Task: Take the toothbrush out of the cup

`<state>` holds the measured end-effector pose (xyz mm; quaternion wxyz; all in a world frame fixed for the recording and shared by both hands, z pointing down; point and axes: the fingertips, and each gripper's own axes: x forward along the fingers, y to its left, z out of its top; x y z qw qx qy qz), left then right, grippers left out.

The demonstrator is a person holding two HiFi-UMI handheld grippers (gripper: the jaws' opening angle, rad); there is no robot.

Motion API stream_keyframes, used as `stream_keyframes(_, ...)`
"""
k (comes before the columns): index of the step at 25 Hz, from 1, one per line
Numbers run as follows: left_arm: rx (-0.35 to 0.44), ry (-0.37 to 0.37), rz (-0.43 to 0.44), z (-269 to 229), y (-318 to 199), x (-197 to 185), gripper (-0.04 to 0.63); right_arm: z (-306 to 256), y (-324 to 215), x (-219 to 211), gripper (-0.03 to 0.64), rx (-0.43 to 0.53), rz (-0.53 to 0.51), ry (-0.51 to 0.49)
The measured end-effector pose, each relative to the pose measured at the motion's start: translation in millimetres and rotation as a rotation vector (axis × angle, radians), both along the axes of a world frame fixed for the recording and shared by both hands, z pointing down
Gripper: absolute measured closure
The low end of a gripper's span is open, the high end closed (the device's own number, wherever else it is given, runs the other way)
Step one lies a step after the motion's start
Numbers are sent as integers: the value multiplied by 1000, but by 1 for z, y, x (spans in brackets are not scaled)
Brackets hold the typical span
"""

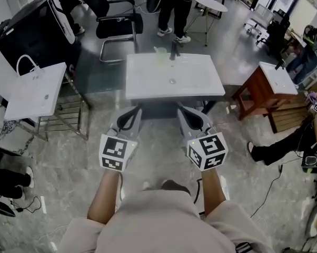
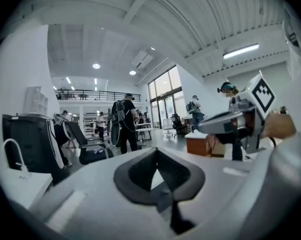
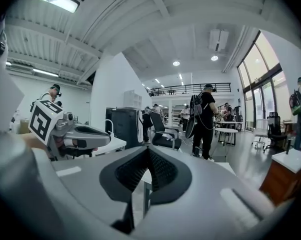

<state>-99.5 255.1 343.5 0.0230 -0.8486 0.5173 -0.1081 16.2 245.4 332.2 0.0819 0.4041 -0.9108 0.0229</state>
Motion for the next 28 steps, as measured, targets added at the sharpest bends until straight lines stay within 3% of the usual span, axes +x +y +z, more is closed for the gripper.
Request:
stream_keyframes(7,-19,-2,21,19,-6,-12,594,9,-9,-10,612,-3,30,3)
stream_keyframes(12,-17,-11,25,19,-38,-19,594,13,-40,-15,611,5,43,-13)
stream_keyframes(17,-28,-17,18,25,-93,-27,594,15,-94,-27,611,15,4,6)
stream_keyframes(28,-39,-26,-10,23,-247,4,594,21,-248,-2,611,-11,-47,-15)
